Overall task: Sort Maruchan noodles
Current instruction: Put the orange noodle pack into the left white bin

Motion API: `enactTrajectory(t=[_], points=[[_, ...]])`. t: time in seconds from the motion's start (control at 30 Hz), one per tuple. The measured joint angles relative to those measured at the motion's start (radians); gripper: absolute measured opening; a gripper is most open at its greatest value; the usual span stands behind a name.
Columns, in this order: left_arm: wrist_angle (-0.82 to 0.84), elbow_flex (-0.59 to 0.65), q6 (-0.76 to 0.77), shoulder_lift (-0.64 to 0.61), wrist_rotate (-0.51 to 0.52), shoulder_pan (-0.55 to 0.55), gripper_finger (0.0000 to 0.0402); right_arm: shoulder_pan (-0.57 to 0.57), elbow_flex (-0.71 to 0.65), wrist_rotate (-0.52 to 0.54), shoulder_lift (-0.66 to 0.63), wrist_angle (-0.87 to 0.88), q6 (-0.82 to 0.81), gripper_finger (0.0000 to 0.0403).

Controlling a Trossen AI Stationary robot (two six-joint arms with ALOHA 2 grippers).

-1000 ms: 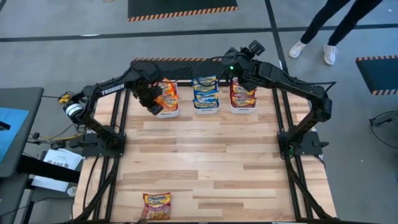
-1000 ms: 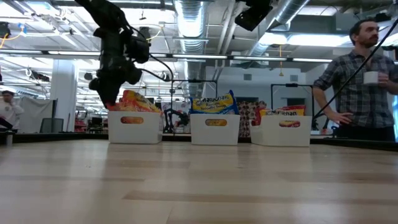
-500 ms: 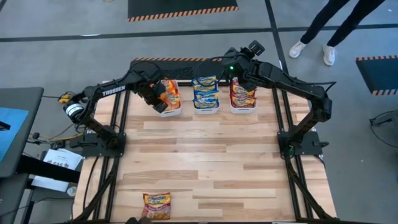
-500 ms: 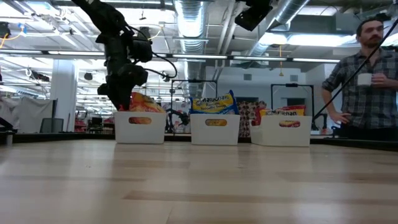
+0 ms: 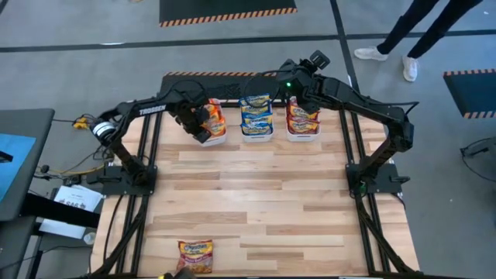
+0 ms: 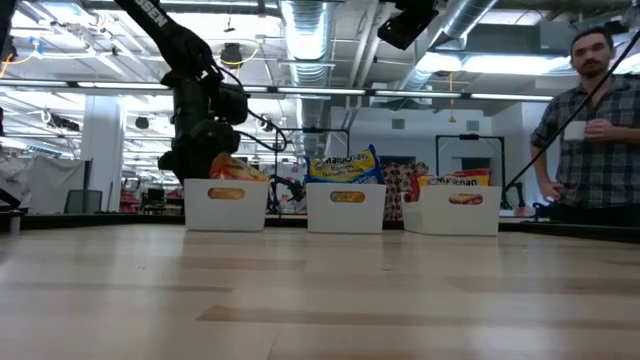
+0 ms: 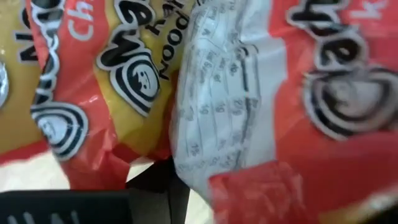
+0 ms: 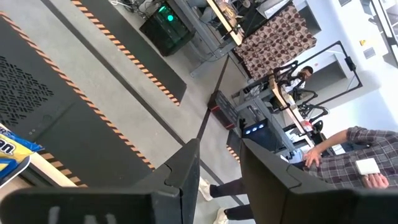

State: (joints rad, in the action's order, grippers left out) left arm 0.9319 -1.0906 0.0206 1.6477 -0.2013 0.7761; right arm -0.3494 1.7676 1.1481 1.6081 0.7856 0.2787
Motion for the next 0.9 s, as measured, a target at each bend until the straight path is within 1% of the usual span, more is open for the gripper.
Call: enactTrajectory(t=[0.13,0.47,0.67,0.77,0.9], points=[[0.002,0.001,-0.022,-0.047,-0.003,0.0,0.0139,0.0,0.0,0.0,0.0,0.0,0.0,0.0139],[0.022,0.001,-0.016,-0.135,0.004,0.0,0.0139,0.001,0.0,-0.001,0.0,0.0,0.0,0.0139],[0.016,0.001,0.017,-0.209,0.007,0.0,0.0139,0.005,0.0,-0.002,0.0,0.0,0.0,0.0139],[-0.028,0.001,0.04,-0.265,0.043,-0.001,0.0139,0.009,0.0,-0.002,0.0,0.0,0.0,0.0139],[-0.157,0.001,0.074,-0.316,0.057,-0.003,0.0139,0.01,0.0,-0.004,0.0,0.0,0.0,0.0139]])
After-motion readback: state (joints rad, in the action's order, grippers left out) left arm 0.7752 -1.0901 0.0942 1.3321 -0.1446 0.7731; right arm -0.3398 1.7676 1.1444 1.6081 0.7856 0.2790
